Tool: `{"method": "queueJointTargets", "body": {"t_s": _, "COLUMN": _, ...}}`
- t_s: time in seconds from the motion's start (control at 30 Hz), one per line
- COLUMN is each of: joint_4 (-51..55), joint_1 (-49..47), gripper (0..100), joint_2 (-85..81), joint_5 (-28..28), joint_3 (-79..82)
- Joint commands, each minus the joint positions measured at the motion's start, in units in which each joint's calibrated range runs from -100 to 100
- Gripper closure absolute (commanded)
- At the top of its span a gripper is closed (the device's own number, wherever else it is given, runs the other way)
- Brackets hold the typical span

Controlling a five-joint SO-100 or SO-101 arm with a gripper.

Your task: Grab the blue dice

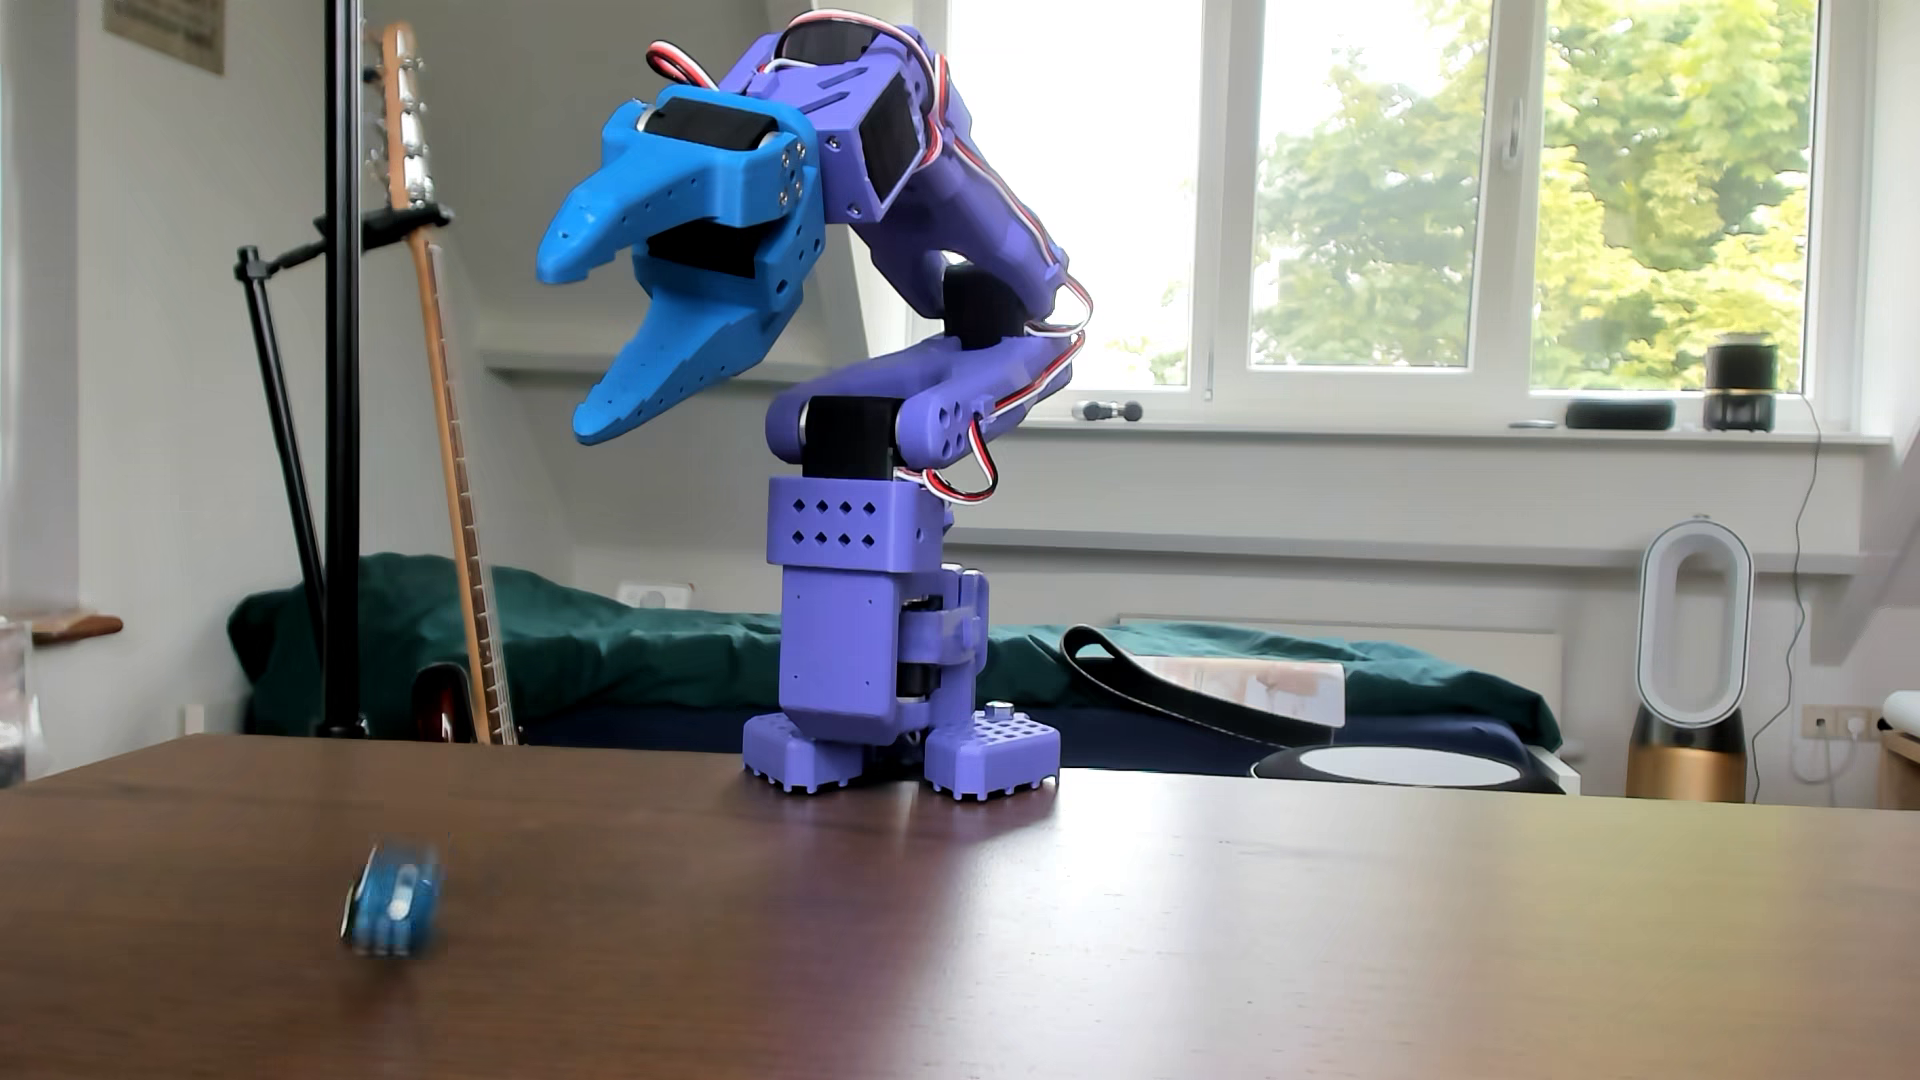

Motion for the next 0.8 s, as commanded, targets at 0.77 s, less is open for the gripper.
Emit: {"method": "queueJointTargets", "body": {"t_s": 0.77, "joint_4": -0.59, "joint_1": -6.47, "gripper": 97, "joint_2": -13.94, "joint_5": -0.24, "joint_3": 14.81}}
